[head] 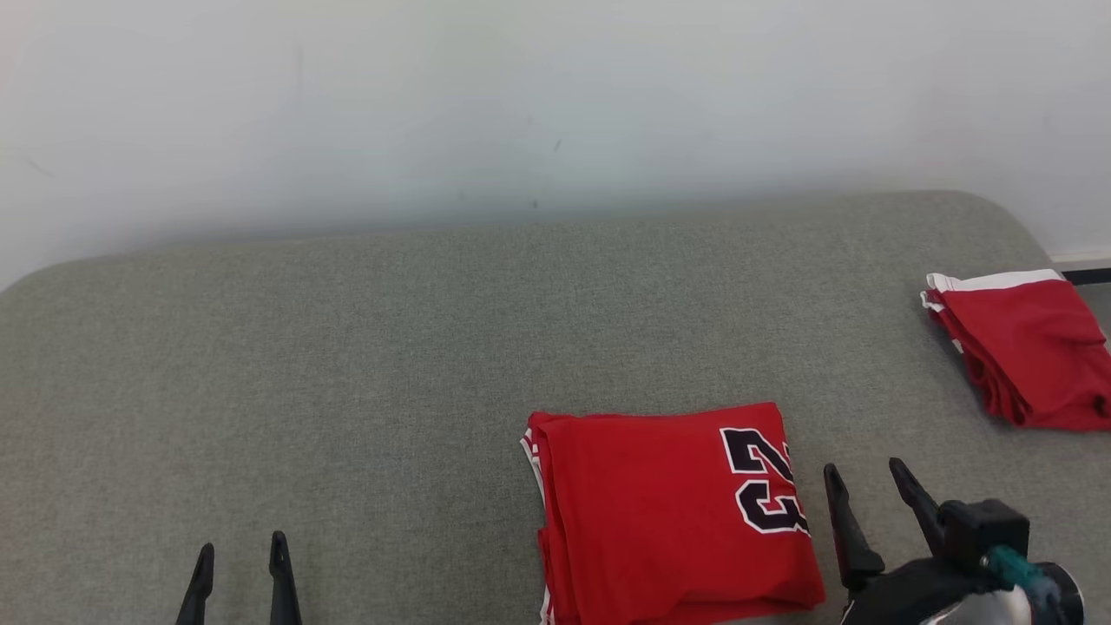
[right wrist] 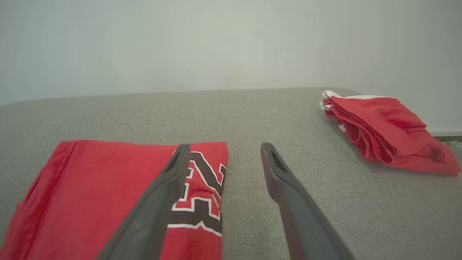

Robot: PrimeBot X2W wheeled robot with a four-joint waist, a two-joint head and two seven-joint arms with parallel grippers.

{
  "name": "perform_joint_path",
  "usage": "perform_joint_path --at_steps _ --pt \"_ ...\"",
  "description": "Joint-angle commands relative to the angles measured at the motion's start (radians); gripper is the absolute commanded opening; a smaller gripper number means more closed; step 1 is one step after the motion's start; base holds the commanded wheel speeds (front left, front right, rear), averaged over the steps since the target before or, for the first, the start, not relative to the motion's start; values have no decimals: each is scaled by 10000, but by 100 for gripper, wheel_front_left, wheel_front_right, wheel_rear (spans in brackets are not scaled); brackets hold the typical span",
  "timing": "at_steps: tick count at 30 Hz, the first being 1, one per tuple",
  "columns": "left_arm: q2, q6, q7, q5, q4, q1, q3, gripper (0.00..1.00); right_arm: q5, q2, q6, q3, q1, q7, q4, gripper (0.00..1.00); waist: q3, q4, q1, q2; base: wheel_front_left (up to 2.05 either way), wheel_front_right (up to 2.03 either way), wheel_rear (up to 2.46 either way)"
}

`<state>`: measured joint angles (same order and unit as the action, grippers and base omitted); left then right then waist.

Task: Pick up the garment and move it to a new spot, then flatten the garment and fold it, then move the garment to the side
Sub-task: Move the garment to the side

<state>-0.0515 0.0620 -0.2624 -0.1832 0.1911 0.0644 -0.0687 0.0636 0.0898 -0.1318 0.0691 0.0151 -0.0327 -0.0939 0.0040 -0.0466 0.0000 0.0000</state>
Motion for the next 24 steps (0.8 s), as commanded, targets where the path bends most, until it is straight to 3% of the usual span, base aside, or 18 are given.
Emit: perform_joint_path --at_steps 1,4,5,9,13,19,24 --pt "17 -3 -28 3 -51 -51 -9 100 187 73 22 72 -97 375 73 100 38 22 0 0 0 0 0" --pt "16 -26 -28 -42 -115 -72 7 100 550 456 22 198 -270 2305 445 100 124 86 0 0 0 0 0" --pt "17 -39 -28 -76 -153 -89 31 100 917 585 22 303 -433 3515 776 100 186 124 0 0 0 0 0" --pt "19 -29 -28 -102 -183 -137 129 100 1631 516 22 692 -772 6106 932 100 356 237 0 0 0 0 0" --pt "16 23 -28 -85 -170 -260 295 100 1855 662 22 720 -1219 8094 1033 100 536 491 0 0 0 0 0" --pt "16 47 -28 -64 -188 -358 355 100 1359 819 22 705 -1796 9449 406 100 825 858 0 0 0 0 0" --pt "18 51 -28 -125 -155 -436 449 100 1352 722 22 613 -2114 9732 -346 100 1052 1134 0 0 0 0 0"
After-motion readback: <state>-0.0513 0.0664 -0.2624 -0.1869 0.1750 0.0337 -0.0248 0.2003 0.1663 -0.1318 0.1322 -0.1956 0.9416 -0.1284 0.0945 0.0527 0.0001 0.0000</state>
